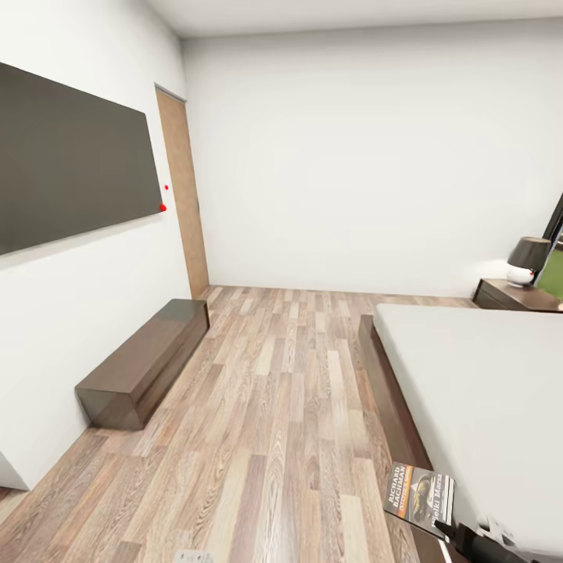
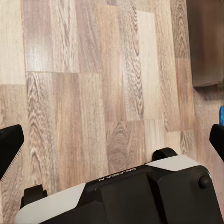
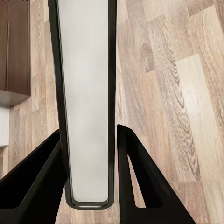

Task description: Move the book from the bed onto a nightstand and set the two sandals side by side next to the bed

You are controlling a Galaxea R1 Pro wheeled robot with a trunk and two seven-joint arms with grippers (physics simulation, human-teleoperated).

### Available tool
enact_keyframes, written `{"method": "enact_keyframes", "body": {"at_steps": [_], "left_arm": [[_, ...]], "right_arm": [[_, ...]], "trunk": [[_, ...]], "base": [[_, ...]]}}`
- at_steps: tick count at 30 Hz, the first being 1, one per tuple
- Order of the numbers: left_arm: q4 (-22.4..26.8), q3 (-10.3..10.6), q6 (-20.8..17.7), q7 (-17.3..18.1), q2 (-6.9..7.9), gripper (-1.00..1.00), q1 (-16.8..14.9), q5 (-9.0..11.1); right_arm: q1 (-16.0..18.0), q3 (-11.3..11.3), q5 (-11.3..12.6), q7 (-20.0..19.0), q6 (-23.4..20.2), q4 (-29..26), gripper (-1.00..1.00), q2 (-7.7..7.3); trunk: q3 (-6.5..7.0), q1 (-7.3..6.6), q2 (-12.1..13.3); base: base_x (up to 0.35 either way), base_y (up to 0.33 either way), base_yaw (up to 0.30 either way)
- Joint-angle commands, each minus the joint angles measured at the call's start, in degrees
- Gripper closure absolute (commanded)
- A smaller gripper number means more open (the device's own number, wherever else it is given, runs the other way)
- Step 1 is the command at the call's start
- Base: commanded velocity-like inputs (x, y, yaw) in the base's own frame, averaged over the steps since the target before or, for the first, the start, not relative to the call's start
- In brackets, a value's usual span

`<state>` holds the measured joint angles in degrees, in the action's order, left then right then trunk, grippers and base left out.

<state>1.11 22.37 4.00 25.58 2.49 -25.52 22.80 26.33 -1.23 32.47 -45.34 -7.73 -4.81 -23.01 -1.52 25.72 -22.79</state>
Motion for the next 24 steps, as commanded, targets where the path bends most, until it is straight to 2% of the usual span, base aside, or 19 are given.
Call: {"method": "enact_keyframes", "body": {"at_steps": [1,24], "left_arm": [[-0.1,0.5,0.2,0.2,0.01,-1.0,-0.1,0.4],[-0.1,0.5,0.2,0.2,0.04,-1.0,-0.1,0.4]], "right_arm": [[0.0,-0.2,0.4,-0.2,-0.6,0.0,1.0,-0.01],[0.1,-0.2,0.4,-0.1,-0.6,0.0,1.0,-0.01]], "trunk": [[-0.13,0.07,-0.1],[-0.13,0.07,-0.1]], "base": [[0.305,0.0,0.0],[0.32,0.0,0.0]]}}
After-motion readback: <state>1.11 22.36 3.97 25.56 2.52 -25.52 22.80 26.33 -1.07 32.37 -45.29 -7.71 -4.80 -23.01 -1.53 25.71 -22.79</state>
